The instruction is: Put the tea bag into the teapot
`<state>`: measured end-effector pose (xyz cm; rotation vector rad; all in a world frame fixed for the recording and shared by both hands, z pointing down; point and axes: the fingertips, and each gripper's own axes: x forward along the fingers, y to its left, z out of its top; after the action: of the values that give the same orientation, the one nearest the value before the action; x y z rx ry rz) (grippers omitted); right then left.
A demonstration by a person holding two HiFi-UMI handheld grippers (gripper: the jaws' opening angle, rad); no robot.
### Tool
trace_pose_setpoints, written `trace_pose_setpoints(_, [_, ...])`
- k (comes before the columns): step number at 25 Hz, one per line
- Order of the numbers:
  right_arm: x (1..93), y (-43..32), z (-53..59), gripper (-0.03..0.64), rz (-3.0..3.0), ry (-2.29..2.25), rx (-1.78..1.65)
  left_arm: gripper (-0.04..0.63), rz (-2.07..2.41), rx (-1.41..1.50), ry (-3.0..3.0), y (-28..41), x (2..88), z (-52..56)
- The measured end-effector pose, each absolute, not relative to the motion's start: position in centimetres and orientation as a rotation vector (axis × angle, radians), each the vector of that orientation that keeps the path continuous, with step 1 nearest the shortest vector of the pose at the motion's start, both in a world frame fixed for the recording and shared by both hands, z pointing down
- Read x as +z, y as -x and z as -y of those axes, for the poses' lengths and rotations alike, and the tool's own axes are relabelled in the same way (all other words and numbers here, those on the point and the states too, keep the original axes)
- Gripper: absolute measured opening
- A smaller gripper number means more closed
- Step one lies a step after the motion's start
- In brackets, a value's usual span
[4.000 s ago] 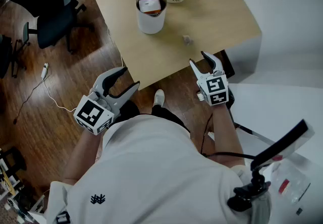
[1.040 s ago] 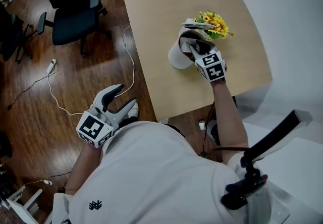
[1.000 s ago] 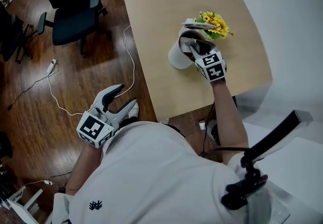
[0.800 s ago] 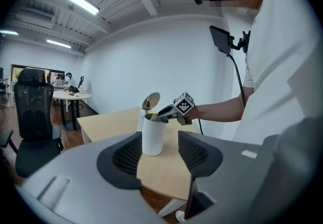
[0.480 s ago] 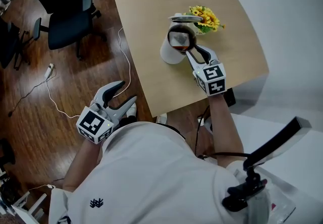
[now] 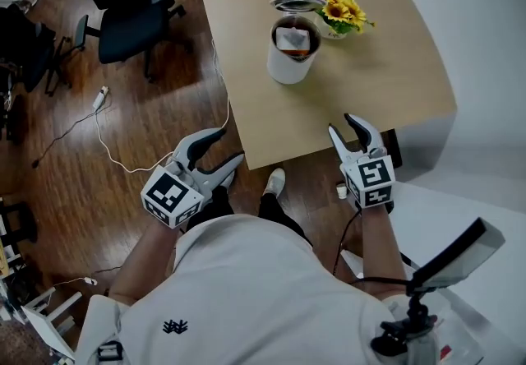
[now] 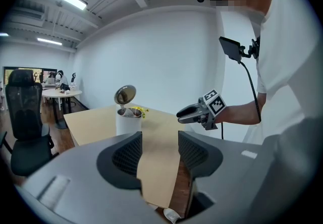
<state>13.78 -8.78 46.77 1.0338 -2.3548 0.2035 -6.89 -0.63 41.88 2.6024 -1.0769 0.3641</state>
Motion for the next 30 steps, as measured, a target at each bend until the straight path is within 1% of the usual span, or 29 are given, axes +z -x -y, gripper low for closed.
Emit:
trace_pose_setpoints(4, [45.9,-16.0,3.5,0.167,2.337,-1.128,0.238,0.204,1.01,0.386,-2.655,6.4,41.4,-2.7])
trace_pose_setpoints(9, [43.3,-16.5,-4.2,0.169,2.33,-1.286,0.249,0.204,0.951,0.37,-2.723,8.1,40.4,-7.7])
trace_pose_setpoints(16, [43.0,-11.6,-17.2,0.173,2.271,-1.427,0.249,0.204,0.819,0.274,-2.747,14.0,40.9,-17.5])
trace_pose_setpoints(20, [42.0,-9.3,-24.1,0.164,2.303,-1.53,0.344,0.204,0.771,0.308,-2.721,17.1,42.7,-22.6])
trace_pose_setpoints(22, [41.4,-8.9,-27.1,0.16,2.289,-1.545,0.328,0.204,0.757,0.331,-2.736,17.8,43.0,-24.9])
trace_pose_setpoints(25, [40.1,-8.4,-29.6,0.156,2.262,-1.524,0.3,0.204,0.76,0.331,-2.764,18.4,41.9,-26.7])
trace_pose_setpoints(30, [37.8,-8.5,-30.5,0.151,2.255,-1.508,0.256,0.204,0.793,0.309,-2.782,18.0,39.5,-27.6])
